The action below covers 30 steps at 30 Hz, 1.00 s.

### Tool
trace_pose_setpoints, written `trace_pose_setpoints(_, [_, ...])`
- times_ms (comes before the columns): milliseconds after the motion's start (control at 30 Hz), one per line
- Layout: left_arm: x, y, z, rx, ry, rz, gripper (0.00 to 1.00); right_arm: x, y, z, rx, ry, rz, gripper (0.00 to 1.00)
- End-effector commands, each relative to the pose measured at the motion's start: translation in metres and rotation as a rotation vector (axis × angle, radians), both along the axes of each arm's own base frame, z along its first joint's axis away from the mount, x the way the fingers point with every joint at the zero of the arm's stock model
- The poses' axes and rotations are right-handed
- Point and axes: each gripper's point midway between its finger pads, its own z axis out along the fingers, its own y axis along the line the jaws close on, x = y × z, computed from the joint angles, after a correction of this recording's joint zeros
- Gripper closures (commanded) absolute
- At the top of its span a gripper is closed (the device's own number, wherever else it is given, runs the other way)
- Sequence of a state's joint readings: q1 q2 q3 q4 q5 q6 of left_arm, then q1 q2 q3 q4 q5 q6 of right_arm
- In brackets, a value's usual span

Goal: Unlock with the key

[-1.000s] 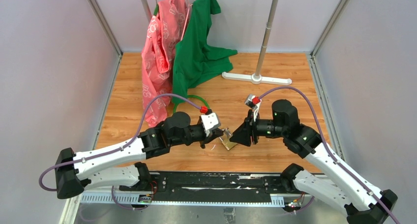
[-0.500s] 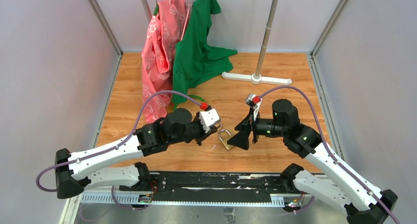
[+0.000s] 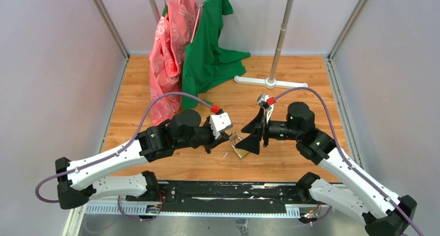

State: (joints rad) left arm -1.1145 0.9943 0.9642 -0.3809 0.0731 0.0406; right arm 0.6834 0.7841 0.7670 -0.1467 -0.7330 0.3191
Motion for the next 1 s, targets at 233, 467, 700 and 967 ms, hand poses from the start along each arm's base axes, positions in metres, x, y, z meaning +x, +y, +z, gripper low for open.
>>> trace_pose_setpoints(233, [-0.023, -0.008, 0.036, -0.092, 0.093, -0.066, 1.0, -0.007, 0.017, 0.015, 0.209, -0.176, 0.111, 0.2])
trace_pose_setpoints(467, [-0.027, -0.01, 0.057, -0.157, 0.103, -0.079, 1.0, -0.013, 0.021, 0.033, 0.291, -0.24, 0.176, 0.28])
trace_pose_setpoints(700, [-0.028, -0.014, 0.067, -0.189, 0.112, -0.08, 1.0, -0.018, 0.022, 0.044, 0.32, -0.273, 0.205, 0.48])
trace_pose_setpoints(967, [-0.027, -0.016, 0.075, -0.21, 0.112, -0.078, 1.0, -0.02, 0.024, 0.045, 0.323, -0.276, 0.222, 0.69])
